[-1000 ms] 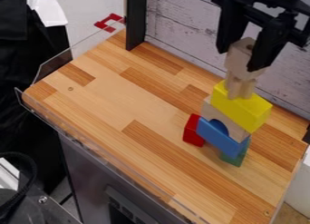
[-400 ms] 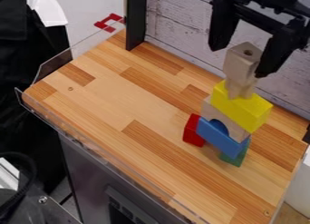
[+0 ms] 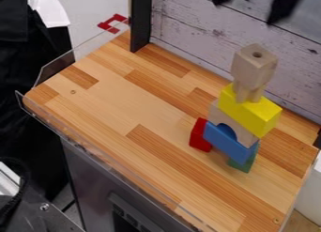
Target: Put the cube with a hole on top of the plus
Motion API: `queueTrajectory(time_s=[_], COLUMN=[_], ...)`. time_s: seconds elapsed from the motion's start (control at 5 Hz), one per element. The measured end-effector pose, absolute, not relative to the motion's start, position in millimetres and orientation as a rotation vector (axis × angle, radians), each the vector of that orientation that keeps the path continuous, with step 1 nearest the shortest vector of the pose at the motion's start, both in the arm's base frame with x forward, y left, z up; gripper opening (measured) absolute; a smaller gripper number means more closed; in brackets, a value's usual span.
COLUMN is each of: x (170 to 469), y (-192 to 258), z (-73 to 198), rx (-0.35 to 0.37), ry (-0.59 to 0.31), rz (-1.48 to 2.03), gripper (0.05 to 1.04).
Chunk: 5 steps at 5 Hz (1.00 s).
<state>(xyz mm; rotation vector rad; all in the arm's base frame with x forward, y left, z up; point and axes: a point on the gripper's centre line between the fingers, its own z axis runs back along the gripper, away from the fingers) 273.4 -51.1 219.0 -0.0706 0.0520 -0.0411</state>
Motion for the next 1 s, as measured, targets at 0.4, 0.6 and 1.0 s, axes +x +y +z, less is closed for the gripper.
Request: queueTrajectory(time_s=[0.4,0.6,1.0], x=[269.1,265.9,262.7], y=[-3.7,-6.9,-35.9], z=[200.5,194.6,202.6], rx=[-0.090,-0.072,-0.032], ry=[0.122,0.138,0.095], rz=[0.061,0.035,-0.053], gripper=[0.999,0.999,0.999])
